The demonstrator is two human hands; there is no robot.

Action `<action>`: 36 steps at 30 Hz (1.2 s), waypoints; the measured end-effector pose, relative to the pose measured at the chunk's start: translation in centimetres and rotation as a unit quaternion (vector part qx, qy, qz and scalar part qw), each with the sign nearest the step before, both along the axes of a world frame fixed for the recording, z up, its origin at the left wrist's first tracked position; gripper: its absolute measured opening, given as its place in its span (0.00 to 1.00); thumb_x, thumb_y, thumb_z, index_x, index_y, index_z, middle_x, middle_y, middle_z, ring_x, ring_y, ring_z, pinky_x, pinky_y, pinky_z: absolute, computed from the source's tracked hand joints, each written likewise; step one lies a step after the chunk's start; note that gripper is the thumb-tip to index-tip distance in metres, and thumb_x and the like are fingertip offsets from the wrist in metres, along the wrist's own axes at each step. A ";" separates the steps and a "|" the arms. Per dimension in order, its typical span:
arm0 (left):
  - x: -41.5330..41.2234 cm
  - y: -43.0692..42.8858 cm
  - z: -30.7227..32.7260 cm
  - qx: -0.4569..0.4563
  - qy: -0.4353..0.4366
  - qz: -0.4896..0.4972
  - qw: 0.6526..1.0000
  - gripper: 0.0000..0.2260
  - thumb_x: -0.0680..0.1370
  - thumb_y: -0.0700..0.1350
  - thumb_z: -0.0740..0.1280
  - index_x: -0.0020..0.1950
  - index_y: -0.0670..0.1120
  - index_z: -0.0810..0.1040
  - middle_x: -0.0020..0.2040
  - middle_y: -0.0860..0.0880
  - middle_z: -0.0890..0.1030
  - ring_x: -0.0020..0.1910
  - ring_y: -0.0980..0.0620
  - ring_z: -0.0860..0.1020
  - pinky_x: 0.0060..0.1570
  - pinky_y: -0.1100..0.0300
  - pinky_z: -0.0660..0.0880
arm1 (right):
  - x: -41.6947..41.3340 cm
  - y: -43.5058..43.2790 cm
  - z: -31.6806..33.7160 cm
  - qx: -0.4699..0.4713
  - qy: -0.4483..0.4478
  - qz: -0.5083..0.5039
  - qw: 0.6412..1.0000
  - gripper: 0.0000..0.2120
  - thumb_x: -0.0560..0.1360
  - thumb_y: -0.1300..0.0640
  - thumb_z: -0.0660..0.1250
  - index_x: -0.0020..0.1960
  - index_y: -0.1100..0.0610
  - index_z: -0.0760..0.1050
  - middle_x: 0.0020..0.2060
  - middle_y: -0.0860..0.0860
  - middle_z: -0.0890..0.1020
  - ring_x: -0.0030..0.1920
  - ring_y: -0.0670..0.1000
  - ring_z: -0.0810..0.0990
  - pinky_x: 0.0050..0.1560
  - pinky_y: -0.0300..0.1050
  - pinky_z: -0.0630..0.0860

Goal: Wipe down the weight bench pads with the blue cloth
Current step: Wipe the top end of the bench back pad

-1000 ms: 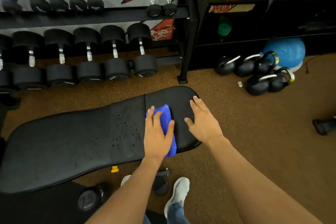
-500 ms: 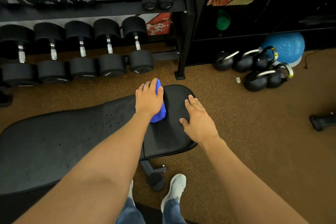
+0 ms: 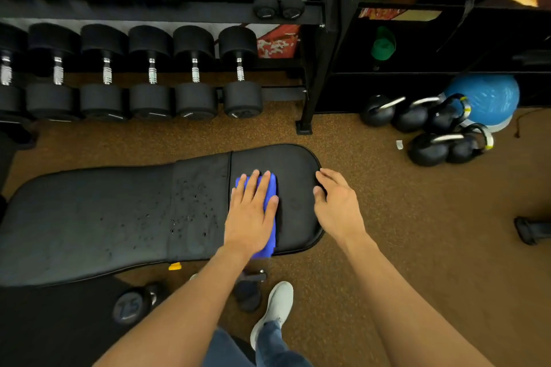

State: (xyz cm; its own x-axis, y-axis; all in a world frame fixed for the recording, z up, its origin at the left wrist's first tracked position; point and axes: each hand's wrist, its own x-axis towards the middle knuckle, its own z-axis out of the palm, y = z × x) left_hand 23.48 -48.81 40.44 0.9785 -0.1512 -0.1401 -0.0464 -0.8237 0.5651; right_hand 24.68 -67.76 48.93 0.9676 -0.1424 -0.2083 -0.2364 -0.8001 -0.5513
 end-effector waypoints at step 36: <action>9.4 4.8 1.7 0.054 0.217 -0.221 0.949 0.34 0.80 0.72 0.48 0.78 0.66 0.31 0.75 0.58 0.22 0.75 0.52 0.23 0.74 0.43 0.28 | -6.7 7.6 -3.3 -0.040 0.015 -0.321 0.946 0.33 0.78 0.29 0.51 0.78 0.42 0.52 0.78 0.48 0.62 0.69 0.56 0.73 0.61 0.61 0.77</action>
